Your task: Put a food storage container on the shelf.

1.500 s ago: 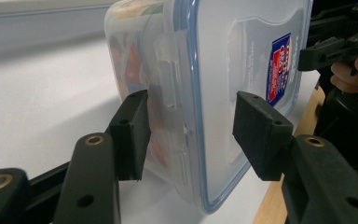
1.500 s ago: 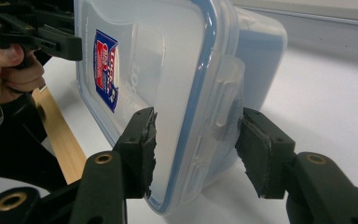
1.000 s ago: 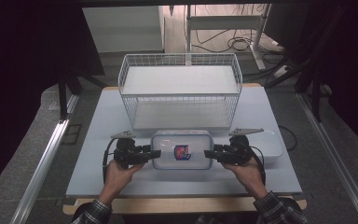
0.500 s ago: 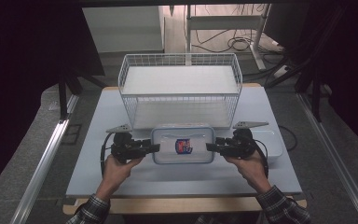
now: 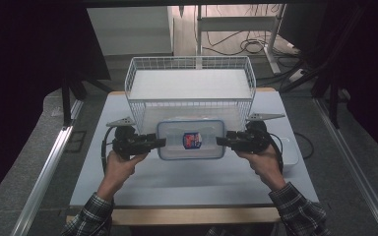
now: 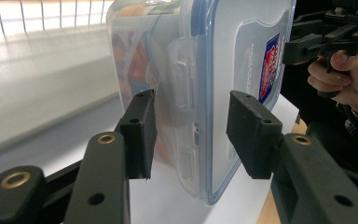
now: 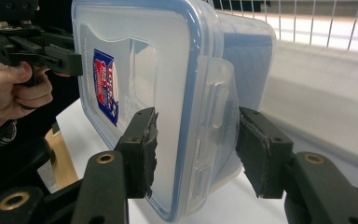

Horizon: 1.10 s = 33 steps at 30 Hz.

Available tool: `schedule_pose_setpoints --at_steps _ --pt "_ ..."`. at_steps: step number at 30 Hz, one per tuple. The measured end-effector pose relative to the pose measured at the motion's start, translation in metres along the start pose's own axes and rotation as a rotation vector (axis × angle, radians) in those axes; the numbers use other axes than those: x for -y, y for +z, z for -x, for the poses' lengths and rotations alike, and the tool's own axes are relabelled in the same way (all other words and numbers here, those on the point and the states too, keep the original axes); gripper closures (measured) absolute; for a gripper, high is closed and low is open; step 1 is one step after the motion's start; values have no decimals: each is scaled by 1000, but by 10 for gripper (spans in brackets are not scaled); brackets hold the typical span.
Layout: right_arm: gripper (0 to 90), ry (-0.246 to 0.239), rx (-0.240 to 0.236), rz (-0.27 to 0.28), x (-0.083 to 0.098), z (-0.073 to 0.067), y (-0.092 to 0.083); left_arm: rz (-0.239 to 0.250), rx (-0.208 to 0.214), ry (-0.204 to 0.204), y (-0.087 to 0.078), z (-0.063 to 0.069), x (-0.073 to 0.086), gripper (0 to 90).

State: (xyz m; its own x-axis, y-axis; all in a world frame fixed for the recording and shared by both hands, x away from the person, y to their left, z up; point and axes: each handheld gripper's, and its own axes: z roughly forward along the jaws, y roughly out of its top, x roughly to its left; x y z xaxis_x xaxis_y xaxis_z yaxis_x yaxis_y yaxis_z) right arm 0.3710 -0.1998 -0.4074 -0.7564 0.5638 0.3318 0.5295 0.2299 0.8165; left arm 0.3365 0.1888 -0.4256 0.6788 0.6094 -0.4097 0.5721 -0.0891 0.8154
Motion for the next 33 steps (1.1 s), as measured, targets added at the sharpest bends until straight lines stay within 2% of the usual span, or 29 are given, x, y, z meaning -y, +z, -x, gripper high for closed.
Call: schedule_pose_setpoints --at_steps 18,27,33 --pt "495 -20 2 56 -51 0 -10 35 -31 37 -13 6 -53 531" --pt "494 -29 5 83 -81 4 -14 53 -33 41 -16 4 -80 531" --pt "493 -29 8 101 -101 7 -16 61 -39 50 -18 2 -104 530"
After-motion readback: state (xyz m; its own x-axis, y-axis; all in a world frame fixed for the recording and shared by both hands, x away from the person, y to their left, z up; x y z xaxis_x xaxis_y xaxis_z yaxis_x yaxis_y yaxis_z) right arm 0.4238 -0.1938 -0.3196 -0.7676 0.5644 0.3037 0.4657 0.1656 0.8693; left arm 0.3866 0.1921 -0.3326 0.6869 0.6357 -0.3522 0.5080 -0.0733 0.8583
